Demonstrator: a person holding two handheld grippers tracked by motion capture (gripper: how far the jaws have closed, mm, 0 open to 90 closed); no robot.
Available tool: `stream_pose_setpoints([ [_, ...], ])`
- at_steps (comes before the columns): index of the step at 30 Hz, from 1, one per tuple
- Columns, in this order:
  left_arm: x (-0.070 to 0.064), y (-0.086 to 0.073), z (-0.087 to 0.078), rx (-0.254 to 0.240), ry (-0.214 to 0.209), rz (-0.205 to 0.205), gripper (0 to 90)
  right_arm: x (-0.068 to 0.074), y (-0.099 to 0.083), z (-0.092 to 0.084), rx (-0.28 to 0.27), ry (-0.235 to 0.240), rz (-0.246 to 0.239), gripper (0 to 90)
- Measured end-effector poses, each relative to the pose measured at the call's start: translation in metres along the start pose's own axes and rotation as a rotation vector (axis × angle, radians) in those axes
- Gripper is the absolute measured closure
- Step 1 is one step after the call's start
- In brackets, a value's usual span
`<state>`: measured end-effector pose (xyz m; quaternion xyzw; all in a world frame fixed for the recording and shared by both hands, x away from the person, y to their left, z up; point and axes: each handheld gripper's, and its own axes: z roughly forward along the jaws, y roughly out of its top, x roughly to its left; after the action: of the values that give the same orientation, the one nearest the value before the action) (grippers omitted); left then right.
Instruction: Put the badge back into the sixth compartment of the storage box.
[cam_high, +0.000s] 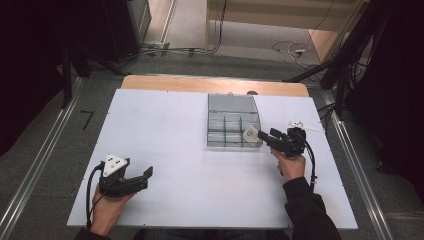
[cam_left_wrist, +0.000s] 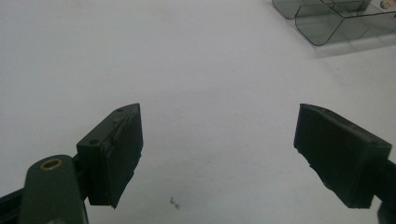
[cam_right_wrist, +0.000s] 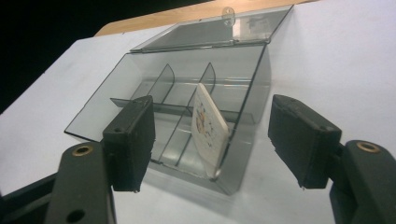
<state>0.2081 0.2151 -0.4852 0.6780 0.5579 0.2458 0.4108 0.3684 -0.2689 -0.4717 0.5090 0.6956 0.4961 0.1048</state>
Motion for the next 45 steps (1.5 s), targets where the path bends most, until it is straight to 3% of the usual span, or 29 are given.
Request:
stream_pose_setpoints([
  [21,0.008,-0.001,0.003,0.002,0.026,-0.027,16.1,-0.016,-0.005,-0.033,-0.041,-0.046,0.004,27.3],
  [26,0.008,-0.001,0.003,0.0,0.023,-0.038,16.1,-0.018,-0.008,-0.037,-0.021,-0.053,-0.005,27.1],
  [45,0.012,-0.001,0.003,0.003,0.028,-0.058,16.1,-0.032,-0.017,-0.059,-0.024,-0.091,-0.007,26.4],
])
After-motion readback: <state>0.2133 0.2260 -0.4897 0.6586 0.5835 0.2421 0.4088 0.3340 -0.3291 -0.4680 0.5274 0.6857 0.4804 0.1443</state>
